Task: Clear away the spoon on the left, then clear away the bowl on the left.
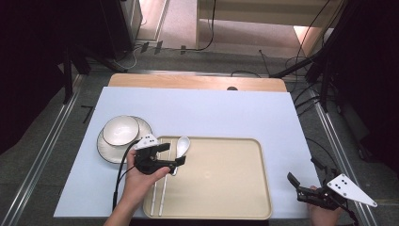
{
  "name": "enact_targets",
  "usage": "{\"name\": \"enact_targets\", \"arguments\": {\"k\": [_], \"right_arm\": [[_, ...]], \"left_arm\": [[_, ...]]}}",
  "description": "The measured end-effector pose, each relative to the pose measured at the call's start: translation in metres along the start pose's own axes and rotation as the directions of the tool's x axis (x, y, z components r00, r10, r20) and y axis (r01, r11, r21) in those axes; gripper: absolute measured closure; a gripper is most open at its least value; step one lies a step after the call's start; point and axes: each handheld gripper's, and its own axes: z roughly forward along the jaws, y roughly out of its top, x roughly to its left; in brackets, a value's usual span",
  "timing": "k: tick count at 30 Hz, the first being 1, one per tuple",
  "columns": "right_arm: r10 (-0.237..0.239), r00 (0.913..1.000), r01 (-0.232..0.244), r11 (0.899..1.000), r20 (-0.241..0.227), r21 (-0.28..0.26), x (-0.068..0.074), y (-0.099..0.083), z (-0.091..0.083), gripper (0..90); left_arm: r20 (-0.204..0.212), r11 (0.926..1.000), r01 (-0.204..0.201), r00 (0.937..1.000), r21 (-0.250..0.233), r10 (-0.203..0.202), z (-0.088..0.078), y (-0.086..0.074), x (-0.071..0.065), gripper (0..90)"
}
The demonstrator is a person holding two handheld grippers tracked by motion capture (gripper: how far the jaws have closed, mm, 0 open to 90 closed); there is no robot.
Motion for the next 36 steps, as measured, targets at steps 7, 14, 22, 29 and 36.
{"name": "enact_targets", "arguments": {"k": [7,14,22,29,36], "right_arm": [[-0.004,1.0,0.004,1.0,0.001,0.001,0.0,0.0,0.001,2.5],[-0.007,1.0,0.007,1.0,0.0,0.001,0.0,0.0,0.001,2.5],[-0.012,0.9999,0.012,1.0,0.001,-0.002,0.002,0.001,0.001,2.4],[-0.017,0.9998,0.017,1.0,0.004,-0.004,0.002,0.001,0.0,2.4],[-0.016,0.9999,0.016,1.0,0.005,-0.007,0.002,0.001,0.0,2.4]], "left_arm": [[-0.023,0.9968,0.0,0.9997,-0.08,-0.002,-0.031,0.002,0.016,0.0],[-0.101,0.9928,0.017,0.9945,-0.119,-0.029,-0.063,0.002,0.034,0.0],[-0.166,0.9855,0.039,0.9838,-0.165,-0.067,-0.089,0.003,0.051,0.0],[-0.198,0.9809,0.056,0.9758,-0.186,-0.093,-0.104,0.002,0.063,0.0],[-0.23,0.9784,0.068,0.9667,-0.195,-0.113,-0.114,0.0,0.073,0.0]]}}
